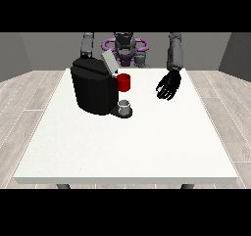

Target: Insert the coffee pod into the coffee machine and close the lid

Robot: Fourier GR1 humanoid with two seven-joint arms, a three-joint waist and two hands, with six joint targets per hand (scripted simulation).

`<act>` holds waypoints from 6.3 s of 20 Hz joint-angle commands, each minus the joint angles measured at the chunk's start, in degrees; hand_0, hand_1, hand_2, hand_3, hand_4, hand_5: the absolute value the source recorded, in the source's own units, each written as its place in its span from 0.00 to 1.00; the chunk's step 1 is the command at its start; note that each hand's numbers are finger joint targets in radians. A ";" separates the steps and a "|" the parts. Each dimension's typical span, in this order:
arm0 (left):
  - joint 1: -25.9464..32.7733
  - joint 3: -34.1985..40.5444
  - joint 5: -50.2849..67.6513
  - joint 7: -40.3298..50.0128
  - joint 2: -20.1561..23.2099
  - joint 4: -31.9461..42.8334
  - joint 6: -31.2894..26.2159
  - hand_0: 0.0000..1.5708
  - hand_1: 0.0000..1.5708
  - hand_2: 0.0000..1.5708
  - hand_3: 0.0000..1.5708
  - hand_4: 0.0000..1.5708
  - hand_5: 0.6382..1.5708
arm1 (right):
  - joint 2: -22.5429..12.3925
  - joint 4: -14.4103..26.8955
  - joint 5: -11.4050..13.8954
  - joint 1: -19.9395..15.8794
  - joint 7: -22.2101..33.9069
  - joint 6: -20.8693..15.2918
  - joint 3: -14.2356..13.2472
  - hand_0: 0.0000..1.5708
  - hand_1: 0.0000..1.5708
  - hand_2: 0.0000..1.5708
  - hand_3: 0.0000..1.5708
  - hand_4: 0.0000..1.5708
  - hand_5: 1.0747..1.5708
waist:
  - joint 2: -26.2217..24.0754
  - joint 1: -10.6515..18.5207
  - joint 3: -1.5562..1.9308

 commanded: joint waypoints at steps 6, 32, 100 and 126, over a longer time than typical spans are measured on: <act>-1.85 -4.28 -8.80 0.77 1.69 6.00 -1.28 0.56 0.56 0.64 0.52 0.18 1.00 | -1.58 3.05 -2.88 -0.32 -2.83 3.05 -2.63 0.00 0.00 0.00 0.00 0.00 1.00 | -1.38 -1.04 0.01; -16.91 0.00 -5.44 1.67 -4.84 6.12 -19.02 0.90 0.90 0.89 0.85 0.34 1.00 | -0.95 14.74 1.16 -0.56 -4.66 -1.38 -4.59 0.00 0.00 0.00 0.00 0.00 1.00 | -10.50 2.03 0.04; -39.82 8.74 -7.15 7.56 -1.99 10.48 -18.08 0.79 0.79 0.80 0.76 0.18 1.00 | -4.41 8.17 -0.97 -14.00 0.94 -0.96 -8.42 0.00 0.00 0.00 0.00 0.00 1.00 | 2.20 -8.15 0.02; -44.18 10.04 -10.61 0.46 5.37 12.68 -14.98 0.78 0.78 0.77 0.62 0.00 1.00 | -5.43 7.10 0.25 -15.54 -1.12 -0.72 -7.71 0.00 0.00 0.00 0.00 0.14 1.00 | 8.51 -11.37 0.03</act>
